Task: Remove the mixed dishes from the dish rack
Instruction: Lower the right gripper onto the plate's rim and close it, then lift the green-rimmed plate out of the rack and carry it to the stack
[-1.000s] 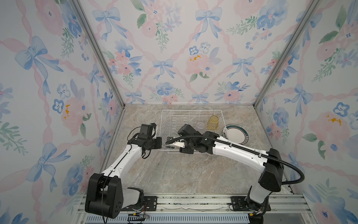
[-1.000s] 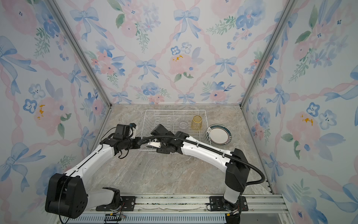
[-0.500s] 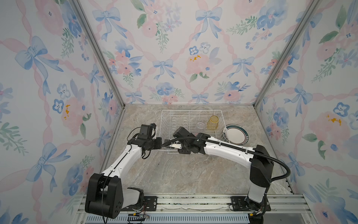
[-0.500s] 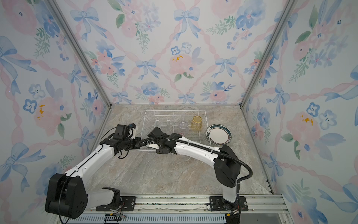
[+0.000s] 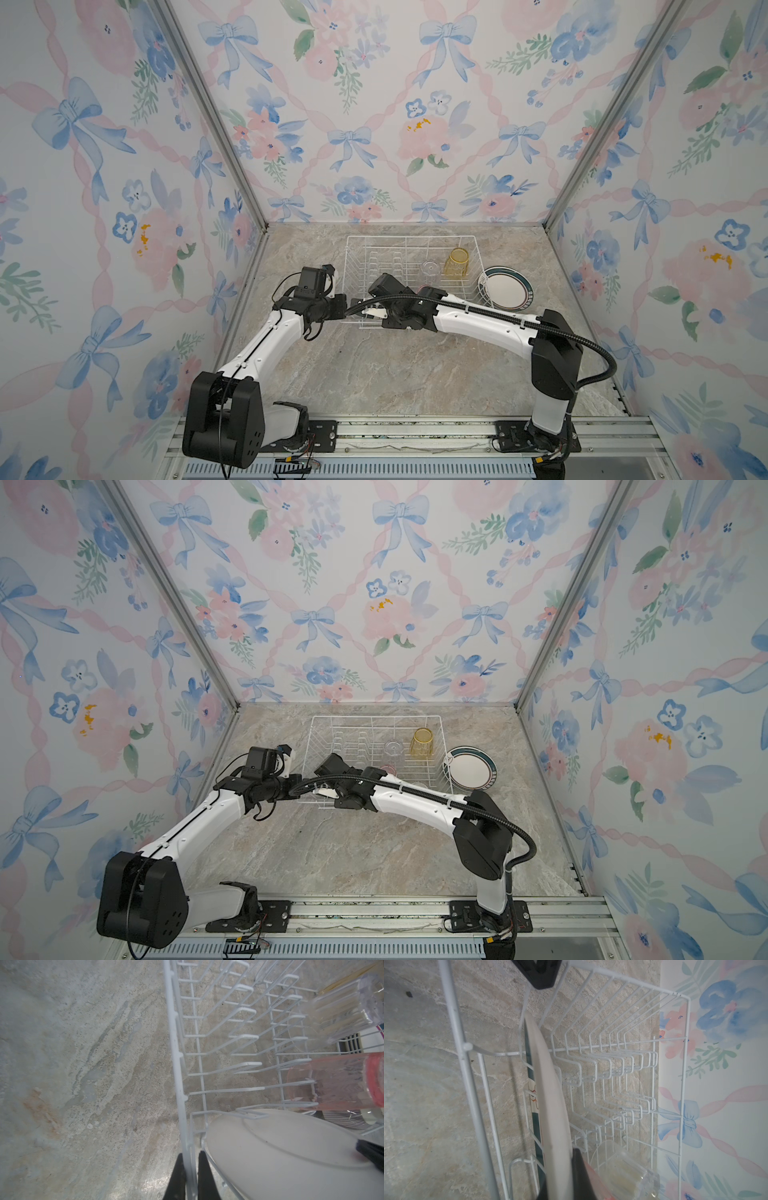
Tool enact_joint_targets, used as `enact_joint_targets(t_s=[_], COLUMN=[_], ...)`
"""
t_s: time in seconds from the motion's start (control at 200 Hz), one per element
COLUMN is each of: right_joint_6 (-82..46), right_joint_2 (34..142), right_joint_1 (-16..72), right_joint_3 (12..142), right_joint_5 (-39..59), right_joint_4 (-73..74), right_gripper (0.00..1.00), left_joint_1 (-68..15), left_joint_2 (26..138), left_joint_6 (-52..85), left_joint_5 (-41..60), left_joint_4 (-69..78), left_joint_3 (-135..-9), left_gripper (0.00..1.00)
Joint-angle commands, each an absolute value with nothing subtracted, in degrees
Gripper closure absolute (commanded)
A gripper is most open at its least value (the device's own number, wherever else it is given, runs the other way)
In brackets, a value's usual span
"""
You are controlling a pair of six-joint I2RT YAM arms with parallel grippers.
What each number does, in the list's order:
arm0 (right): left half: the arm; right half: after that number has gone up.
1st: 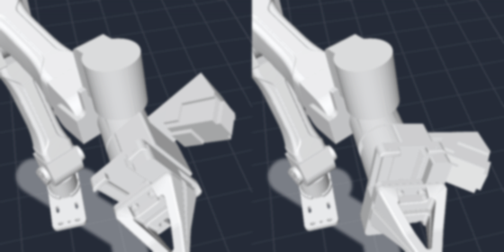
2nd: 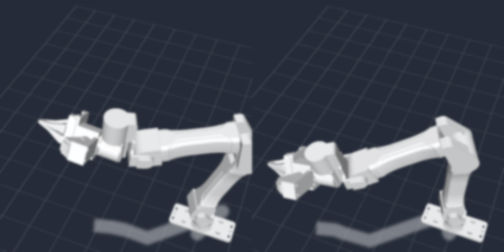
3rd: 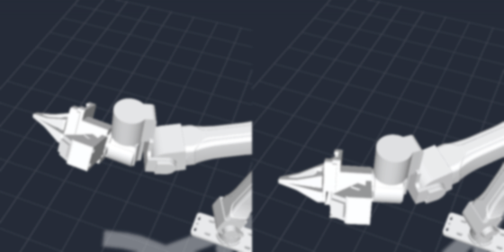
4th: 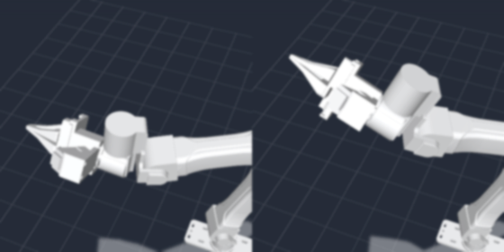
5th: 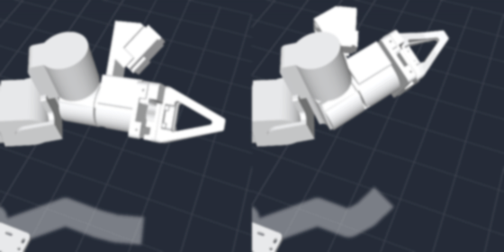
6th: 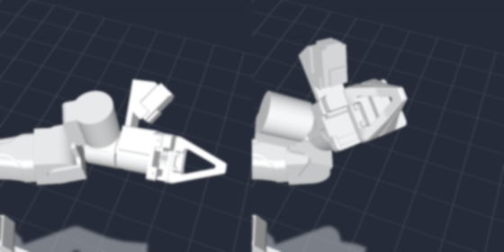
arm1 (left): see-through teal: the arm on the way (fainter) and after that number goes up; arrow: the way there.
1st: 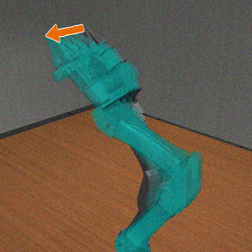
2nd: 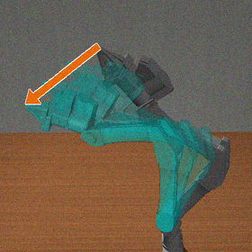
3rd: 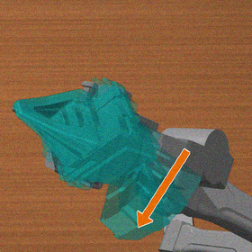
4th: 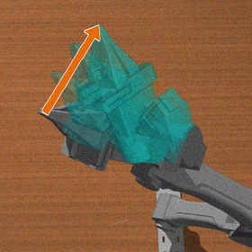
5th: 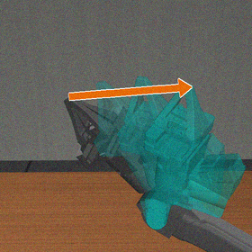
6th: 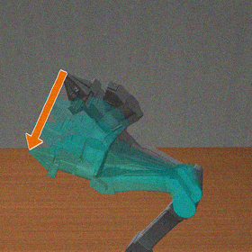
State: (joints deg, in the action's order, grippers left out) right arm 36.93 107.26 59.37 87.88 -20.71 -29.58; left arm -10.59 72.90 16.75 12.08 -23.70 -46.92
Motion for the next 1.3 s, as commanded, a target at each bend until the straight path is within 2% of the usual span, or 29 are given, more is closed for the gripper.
enact_joint_targets(t_s=[0.0, 0.325, 0.795, 0.995, 1.13, 1.29], right_joint_6=[37.1, 37.7, 27.7, 12.5, -0.6, -11.4], right_joint_2=[106.3, 97.3, 83.6, 75.2, 69.5, 64.3], right_joint_1=[59.7, 59.9, 55.7, 44.9, 32.5, 18.9], right_joint_3=[86.3, 80.1, 80.2, 78.2, 74.9, 70.7], right_joint_5=[-25.7, -27.7, -23.9, -18.3, -11.0, -6.8], right_joint_4=[-24.7, -14.1, -14.9, -14.9, -15.2, -17.3], right_gripper=[1.00, 1.00, 1.00, 1.00, 1.00, 1.00], left_joint_1=[-10.2, -10.1, -10.1, -10.3, -10.6, -11.0], left_joint_2=[72.0, 71.8, 70.8, 69.3, 67.4, 65.9], left_joint_6=[14.5, 14.5, 14.6, 14.4, 14.1, 14.0], left_joint_5=[13.8, 13.7, 13.9, 13.4, 10.9, 8.8], left_joint_4=[-22.3, -22.3, -22.4, -22.4, -22.3, -22.4], left_joint_3=[-46.9, -46.7, -46.8, -47.1, -47.2, -47.3], left_gripper=[0.93, 0.92, 0.92, 0.90, 0.86, 0.82])
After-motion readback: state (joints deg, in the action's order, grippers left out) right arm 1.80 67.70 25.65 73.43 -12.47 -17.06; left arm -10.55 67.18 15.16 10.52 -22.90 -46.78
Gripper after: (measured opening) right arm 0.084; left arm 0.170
